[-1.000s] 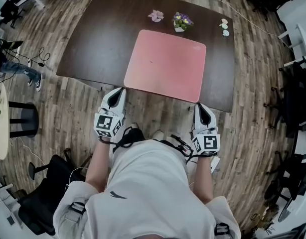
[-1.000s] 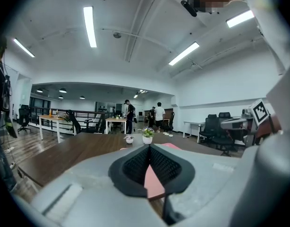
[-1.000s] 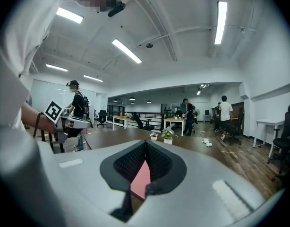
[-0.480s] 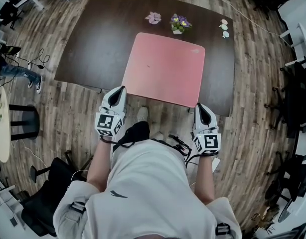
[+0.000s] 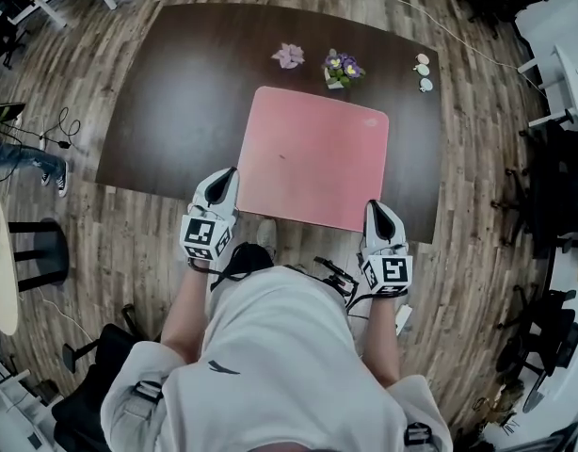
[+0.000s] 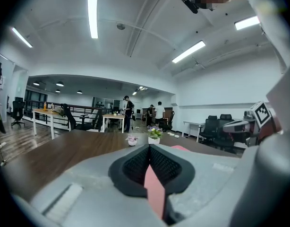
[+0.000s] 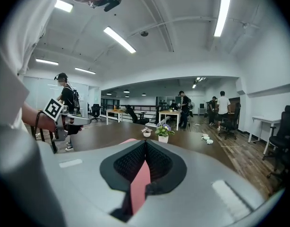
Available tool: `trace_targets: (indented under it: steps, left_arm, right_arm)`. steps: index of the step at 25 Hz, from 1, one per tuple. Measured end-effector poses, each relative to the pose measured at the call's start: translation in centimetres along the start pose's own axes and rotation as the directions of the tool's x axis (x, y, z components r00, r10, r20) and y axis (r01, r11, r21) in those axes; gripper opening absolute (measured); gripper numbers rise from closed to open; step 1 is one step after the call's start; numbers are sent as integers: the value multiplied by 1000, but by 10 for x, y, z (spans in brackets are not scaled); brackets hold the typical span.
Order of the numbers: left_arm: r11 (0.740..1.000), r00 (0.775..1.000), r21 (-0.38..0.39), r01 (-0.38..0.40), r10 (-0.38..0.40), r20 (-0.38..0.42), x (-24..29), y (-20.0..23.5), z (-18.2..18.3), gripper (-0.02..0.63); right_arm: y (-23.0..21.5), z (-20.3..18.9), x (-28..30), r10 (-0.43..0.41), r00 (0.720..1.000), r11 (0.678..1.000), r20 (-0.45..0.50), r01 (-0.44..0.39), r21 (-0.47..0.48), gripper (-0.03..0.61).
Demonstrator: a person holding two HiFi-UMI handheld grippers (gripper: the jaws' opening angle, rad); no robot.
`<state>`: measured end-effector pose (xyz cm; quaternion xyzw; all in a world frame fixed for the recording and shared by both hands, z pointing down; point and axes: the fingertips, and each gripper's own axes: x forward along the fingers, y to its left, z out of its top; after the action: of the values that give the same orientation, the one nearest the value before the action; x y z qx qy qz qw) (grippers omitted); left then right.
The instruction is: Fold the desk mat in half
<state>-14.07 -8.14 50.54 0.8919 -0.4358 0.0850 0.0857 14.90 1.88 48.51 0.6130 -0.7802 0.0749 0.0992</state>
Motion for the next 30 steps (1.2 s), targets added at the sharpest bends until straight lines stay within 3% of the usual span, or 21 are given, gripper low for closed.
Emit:
trace_targets:
  steps: [11,15,25,30]
  left_arm:
    - [999,998,-26,37,-38,-43,40,42,-9,6]
    - [999,997,-31,39,-41,-61,45,36,-14,43]
    - [994,993,-100,-53,41,-114,66,23,-50,55]
    - [983,970,-154,-95,56,-239,97,46,-89,160]
  right_arm:
    - [-24,7,29,-103,994,994,-43,102,-24,3]
    - [-34,7,25,-117,992,993,-41,117,-16,3]
    - [-65,1,18,-93,995,995,-41,92,-27,3]
    - [-70,-17,8,-103,992,995,-70,104,8,3]
